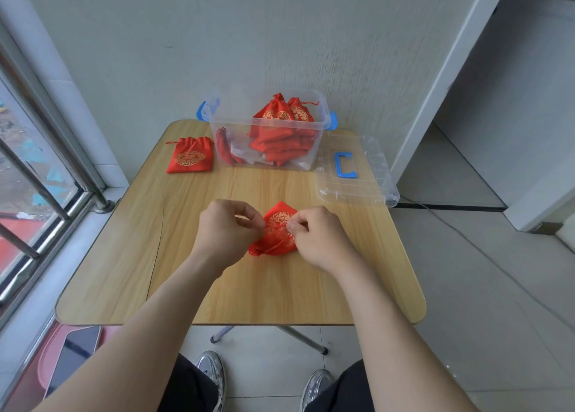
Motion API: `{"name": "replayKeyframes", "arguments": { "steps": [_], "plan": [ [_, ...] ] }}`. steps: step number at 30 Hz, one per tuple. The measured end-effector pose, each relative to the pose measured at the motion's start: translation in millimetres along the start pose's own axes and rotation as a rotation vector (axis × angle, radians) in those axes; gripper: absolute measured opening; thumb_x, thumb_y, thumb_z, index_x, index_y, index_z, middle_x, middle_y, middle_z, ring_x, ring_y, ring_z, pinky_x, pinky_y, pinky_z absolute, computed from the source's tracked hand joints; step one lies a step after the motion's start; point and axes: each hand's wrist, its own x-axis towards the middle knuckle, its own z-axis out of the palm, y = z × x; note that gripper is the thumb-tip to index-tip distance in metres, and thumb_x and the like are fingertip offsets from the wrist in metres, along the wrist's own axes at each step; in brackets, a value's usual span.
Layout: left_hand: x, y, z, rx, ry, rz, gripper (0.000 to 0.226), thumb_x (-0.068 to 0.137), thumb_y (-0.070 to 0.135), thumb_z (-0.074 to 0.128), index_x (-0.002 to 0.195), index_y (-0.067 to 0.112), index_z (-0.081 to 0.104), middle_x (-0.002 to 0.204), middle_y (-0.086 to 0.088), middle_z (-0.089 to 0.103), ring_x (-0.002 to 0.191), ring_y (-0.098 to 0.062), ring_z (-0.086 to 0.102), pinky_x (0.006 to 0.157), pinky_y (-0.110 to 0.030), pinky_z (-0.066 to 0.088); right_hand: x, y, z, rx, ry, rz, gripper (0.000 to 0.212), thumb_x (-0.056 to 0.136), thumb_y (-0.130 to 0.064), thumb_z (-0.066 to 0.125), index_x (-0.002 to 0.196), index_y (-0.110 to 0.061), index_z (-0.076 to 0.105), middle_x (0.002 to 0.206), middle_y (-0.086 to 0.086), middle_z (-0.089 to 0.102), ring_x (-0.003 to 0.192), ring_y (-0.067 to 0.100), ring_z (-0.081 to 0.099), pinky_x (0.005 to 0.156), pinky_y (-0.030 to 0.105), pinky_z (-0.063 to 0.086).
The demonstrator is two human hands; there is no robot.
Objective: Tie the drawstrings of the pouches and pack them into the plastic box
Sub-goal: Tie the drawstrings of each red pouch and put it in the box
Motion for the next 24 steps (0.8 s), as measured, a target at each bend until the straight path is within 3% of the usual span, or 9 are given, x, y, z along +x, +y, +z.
{"name": "replayKeyframes", "arguments": {
  "steps": [2, 6, 8, 10, 13, 16, 18, 21, 24],
  "plan": [
    [-1.0, 0.5, -0.9, 0.027, 0.002, 0.047, 0.024, 0.083, -0.003, 0.079, 0.075, 0.02, 0.081, 0.073, 0.004, 0.079, 0.063, -0.002, 0.072, 0.054, -0.015, 0.054, 0.3, -0.1, -1.6, 0.075, -0.044, 0.053, 0.024, 0.106, -0.021, 0.061, 0.09, -0.014, 0.078, 0.088, -0.009, 0.07, 0.082, 0.007, 0.063, 0.062, 0.012, 0.042],
    [-5.4, 7.4, -1.2, 0.112, -0.074, 0.1, 0.03, 0.088, 0.001, 0.066, 0.081, 0.024, 0.084, 0.08, 0.004, 0.08, 0.074, -0.012, 0.075, 0.066, -0.024, 0.063, 0.5, -1.3, -0.2, 0.196, -0.072, 0.129, 0.022, 0.105, -0.026, 0.062, 0.098, -0.018, 0.081, 0.108, -0.003, 0.077, 0.108, 0.015, 0.067, 0.089, 0.03, 0.049],
    [-5.9, 8.5, -0.5, 0.119, -0.111, 0.107, 0.024, 0.089, 0.012, 0.062, 0.079, 0.019, 0.083, 0.077, -0.002, 0.078, 0.077, -0.023, 0.074, 0.072, -0.038, 0.065, 1.1, -0.4, 1.3, 0.234, -0.06, 0.155, 0.022, 0.104, -0.028, 0.062, 0.098, -0.019, 0.081, 0.104, -0.002, 0.076, 0.103, 0.015, 0.067, 0.091, 0.033, 0.051],
    [-6.1, 10.8, -0.2, 0.114, -0.147, 0.124, 0.028, 0.087, 0.028, 0.061, 0.075, 0.009, 0.078, 0.076, -0.013, 0.075, 0.079, -0.031, 0.072, 0.076, -0.048, 0.062, 0.6, -1.3, 1.9, 0.268, -0.059, 0.171, 0.023, 0.103, -0.027, 0.063, 0.092, -0.017, 0.08, 0.087, -0.005, 0.073, 0.088, 0.015, 0.066, 0.088, 0.038, 0.055],
    [-8.2, 10.8, 0.2, 0.137, -0.169, 0.191, 0.024, 0.092, 0.033, 0.071, 0.076, 0.017, 0.079, 0.069, -0.001, 0.074, 0.07, -0.015, 0.07, 0.07, -0.036, 0.059, -2.4, -3.4, 1.4, 0.315, -0.065, 0.182, 0.024, 0.104, -0.027, 0.064, 0.088, -0.018, 0.079, 0.079, -0.007, 0.07, 0.084, 0.014, 0.065, 0.092, 0.043, 0.057],
    [-8.1, 9.3, -0.8, 0.124, -0.15, 0.214, 0.018, 0.099, 0.029, 0.072, 0.084, 0.021, 0.08, 0.076, 0.004, 0.077, 0.075, -0.014, 0.075, 0.076, -0.037, 0.063, -7.9, -7.5, -1.7, 0.333, -0.044, 0.164, 0.02, 0.103, -0.027, 0.068, 0.086, -0.025, 0.078, 0.082, -0.01, 0.071, 0.09, 0.012, 0.068, 0.095, 0.04, 0.059],
    [-5.9, 7.5, -1.2, 0.014, -0.125, 0.113, 0.02, 0.101, 0.024, 0.069, 0.087, 0.014, 0.078, 0.081, -0.001, 0.079, 0.076, -0.015, 0.077, 0.078, -0.038, 0.066, -11.2, -8.9, -3.8, 0.307, -0.01, 0.156, 0.015, 0.101, -0.026, 0.071, 0.089, -0.027, 0.08, 0.081, -0.009, 0.074, 0.09, 0.014, 0.071, 0.092, 0.038, 0.061],
    [-3.4, 5.5, -1.8, -0.083, -0.065, -0.024, 0.02, 0.101, 0.018, 0.063, 0.09, 0.006, 0.074, 0.083, -0.009, 0.078, 0.072, -0.018, 0.078, 0.077, -0.041, 0.067, -15.2, -8.8, -8.0, 0.123, 0.032, 0.175, 0.018, 0.1, -0.022, 0.072, 0.088, -0.014, 0.083, 0.094, 0.001, 0.079, 0.097, 0.02, 0.073, 0.082, 0.033, 0.059],
    [1.2, -0.3, -7.4, 0.002, 0.006, -0.114, 0.019, 0.1, 0.017, 0.057, 0.092, 0.006, 0.07, 0.082, -0.011, 0.077, 0.068, -0.024, 0.077, 0.071, -0.046, 0.067, -21.2, -11.5, -12.0, -0.093, 0.029, 0.237, 0.026, 0.094, -0.011, 0.061, 0.069, -0.012, 0.063, 0.077, 0.006, 0.063, 0.065, 0.025, 0.058, 0.049, 0.026, 0.043]
  ]
}}
